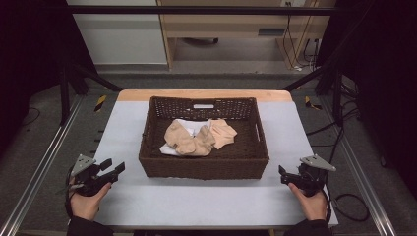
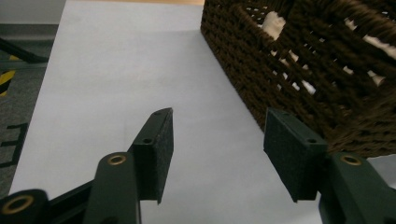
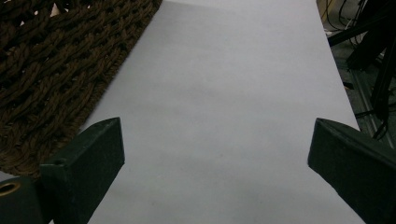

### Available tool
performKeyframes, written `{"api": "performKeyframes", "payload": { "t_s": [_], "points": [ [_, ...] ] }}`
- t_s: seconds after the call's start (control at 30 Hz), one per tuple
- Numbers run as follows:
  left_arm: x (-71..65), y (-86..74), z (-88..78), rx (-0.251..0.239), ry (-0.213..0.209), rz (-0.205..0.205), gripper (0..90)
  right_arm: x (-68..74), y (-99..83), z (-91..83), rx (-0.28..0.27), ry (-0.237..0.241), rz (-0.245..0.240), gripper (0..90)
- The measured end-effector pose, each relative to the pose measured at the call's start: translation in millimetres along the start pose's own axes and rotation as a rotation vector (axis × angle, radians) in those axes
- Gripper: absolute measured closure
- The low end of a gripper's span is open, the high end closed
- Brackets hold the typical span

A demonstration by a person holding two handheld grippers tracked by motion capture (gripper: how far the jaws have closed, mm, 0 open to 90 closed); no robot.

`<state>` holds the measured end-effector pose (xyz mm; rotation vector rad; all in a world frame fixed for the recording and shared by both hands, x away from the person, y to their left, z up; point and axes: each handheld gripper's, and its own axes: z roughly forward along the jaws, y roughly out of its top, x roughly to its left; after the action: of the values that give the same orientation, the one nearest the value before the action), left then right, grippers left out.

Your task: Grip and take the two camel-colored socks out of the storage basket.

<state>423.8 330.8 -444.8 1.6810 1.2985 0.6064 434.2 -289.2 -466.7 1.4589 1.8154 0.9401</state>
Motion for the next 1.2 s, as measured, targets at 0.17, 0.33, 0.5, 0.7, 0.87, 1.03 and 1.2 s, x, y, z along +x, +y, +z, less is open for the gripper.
{"api": "performKeyframes", "payload": {
  "t_s": [0.17, 0.33, 0.5, 0.7, 0.87, 1.03, 1.2],
  "points": [
    [-8.4, 12.1, -1.0, -0.029, -0.011, 0.012, 47.6, 1.2, 0.0, -0.1, -0.009, -0.003, -0.004, 3.4],
    [-17.5, 25.6, -2.0, -0.058, -0.031, 0.034, 46.8, 1.8, -0.5, 1.3, 0.008, -0.011, 0.001, 3.5],
    [-20.9, 41.1, -4.3, -0.099, -0.033, 0.033, 46.0, 2.1, -0.3, 0.1, -0.004, -0.010, -0.001, 3.6],
    [-33.0, 71.5, -5.4, -0.150, -0.050, 0.037, 43.6, 2.0, -0.8, 1.4, 0.002, -0.014, 0.002, 4.0],
    [-48.9, 90.2, -2.5, -0.160, -0.072, 0.069, 40.3, 0.2, -0.1, 0.4, -0.006, -0.022, 0.004, 3.9],
    [-58.2, 104.4, 8.2, -0.139, -0.078, 0.067, 39.5, 0.6, 0.6, 0.0, -0.013, -0.025, -0.001, 3.4],
    [-70.6, 116.4, 14.9, -0.139, -0.090, 0.088, 39.4, 0.9, 1.1, -0.6, -0.017, -0.021, -0.005, 3.3]
  ]
}}
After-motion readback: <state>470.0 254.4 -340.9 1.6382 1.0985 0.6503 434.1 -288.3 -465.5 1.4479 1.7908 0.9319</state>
